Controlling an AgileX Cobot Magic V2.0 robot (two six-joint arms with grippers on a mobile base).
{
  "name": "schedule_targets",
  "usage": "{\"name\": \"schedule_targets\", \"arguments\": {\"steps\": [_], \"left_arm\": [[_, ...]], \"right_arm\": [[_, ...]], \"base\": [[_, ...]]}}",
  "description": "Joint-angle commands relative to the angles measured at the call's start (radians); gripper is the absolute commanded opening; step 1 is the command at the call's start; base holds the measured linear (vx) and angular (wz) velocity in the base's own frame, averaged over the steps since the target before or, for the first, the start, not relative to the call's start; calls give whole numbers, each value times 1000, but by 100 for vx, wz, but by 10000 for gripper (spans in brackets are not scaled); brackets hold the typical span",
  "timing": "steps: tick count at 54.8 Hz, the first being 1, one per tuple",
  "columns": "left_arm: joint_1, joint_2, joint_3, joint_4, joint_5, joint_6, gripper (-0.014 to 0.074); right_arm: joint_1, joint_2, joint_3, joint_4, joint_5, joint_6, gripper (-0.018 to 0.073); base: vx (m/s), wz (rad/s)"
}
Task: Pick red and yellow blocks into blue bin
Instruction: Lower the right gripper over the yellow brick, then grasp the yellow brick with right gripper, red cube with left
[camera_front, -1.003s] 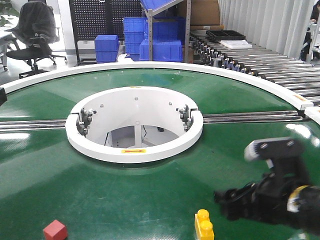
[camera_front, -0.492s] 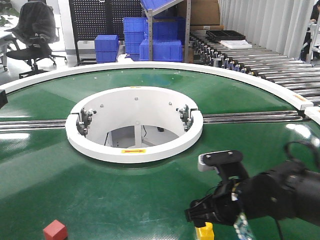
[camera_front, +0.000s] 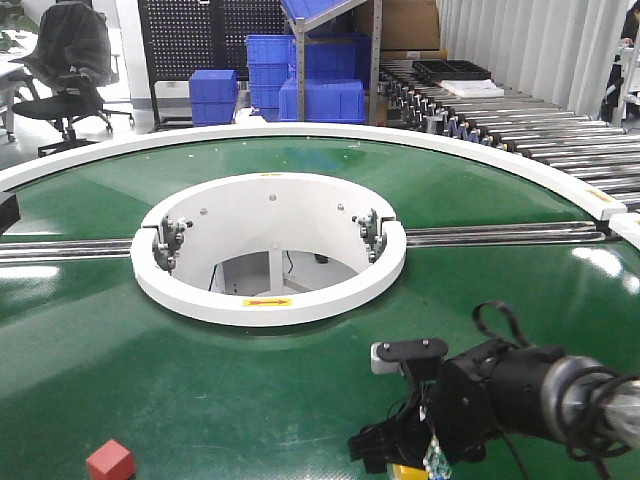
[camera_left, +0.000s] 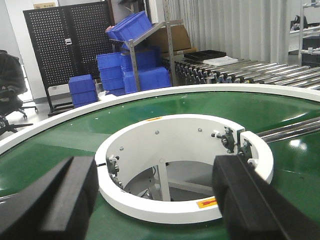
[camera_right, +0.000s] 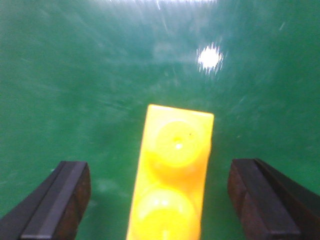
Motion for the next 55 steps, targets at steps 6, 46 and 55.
{"name": "schedule_targets", "arguments": {"steps": [6, 46, 55], "left_arm": [[-2, -8, -35, -9, -78, -1, 584], [-2, 159, -80, -10, 383, -2, 584], [-2, 352, -171, -9, 601, 69, 584]], "right_arm": [[1, -6, -42, -5, -33, 11, 526], [1, -134, -40, -194, 34, 28, -13], [1, -134, -40, -194, 33, 28, -11]], "base": [[0, 0], [0, 0], [0, 0]]}}
